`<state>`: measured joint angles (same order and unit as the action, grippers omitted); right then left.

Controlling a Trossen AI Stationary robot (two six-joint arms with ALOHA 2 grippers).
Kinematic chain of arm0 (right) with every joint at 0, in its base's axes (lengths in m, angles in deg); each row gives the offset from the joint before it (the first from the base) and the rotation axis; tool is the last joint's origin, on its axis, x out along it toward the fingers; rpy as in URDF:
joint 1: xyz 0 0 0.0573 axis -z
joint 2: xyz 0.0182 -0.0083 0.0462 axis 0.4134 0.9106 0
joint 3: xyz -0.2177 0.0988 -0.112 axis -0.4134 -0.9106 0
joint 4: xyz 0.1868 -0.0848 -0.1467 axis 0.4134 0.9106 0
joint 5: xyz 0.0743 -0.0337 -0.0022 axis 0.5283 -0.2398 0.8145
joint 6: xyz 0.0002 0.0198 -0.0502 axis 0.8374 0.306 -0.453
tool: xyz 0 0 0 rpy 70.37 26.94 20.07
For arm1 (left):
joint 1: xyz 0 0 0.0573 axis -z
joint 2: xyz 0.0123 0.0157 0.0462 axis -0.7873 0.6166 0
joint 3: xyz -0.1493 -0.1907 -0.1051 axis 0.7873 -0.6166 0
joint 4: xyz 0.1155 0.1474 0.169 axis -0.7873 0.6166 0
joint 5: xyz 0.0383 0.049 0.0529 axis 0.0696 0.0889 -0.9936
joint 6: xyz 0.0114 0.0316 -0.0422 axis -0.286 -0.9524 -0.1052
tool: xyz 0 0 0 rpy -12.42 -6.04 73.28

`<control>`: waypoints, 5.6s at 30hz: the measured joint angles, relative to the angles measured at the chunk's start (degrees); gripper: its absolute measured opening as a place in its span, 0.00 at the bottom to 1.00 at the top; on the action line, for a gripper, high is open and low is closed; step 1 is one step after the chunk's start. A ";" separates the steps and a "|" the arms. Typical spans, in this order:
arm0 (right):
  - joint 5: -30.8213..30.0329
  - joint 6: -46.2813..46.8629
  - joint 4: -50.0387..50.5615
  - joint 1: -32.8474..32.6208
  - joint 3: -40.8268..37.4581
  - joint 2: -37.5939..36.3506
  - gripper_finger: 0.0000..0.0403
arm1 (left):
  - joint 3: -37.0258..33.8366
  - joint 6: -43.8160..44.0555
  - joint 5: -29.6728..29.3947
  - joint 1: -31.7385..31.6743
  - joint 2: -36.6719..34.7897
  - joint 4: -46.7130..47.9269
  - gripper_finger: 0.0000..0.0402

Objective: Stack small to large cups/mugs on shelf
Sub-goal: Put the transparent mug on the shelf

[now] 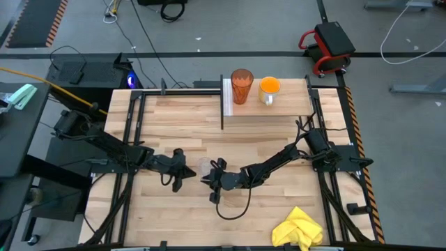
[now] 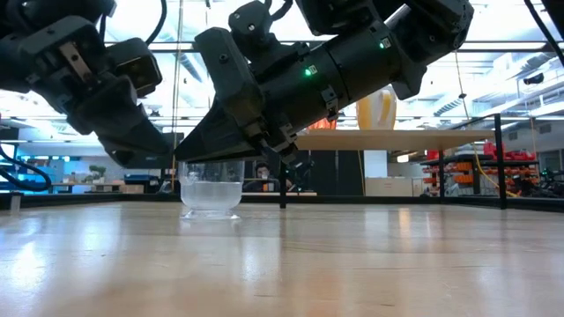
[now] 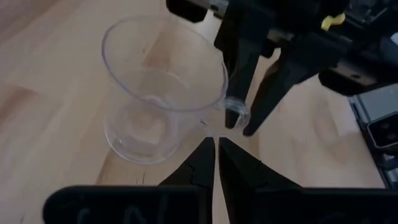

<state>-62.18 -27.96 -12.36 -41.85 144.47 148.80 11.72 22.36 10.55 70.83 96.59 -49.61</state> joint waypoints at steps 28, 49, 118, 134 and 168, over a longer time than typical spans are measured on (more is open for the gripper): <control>-1.36 2.46 -0.04 0.79 -0.06 0.00 0.17 | 0.02 0.30 1.74 -0.02 0.00 -2.67 0.08; -1.74 2.46 1.70 -0.02 -0.07 0.00 0.15 | 4.66 -1.29 4.31 -0.46 10.21 -5.36 0.08; -22.29 10.40 46.86 -11.62 0.02 -24.86 0.02 | 7.13 -5.12 1.99 2.47 7.65 2.77 0.05; -38.34 43.97 92.50 -24.64 -0.03 -50.32 0.02 | 7.06 -5.25 1.28 2.40 7.67 2.83 0.03; -45.76 68.12 105.58 -27.50 -29.03 -80.47 0.02 | 7.06 -7.63 1.25 0.05 7.72 2.81 0.05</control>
<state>-107.95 40.16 93.22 -69.34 115.44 68.32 18.78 14.73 11.80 70.88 104.30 -46.79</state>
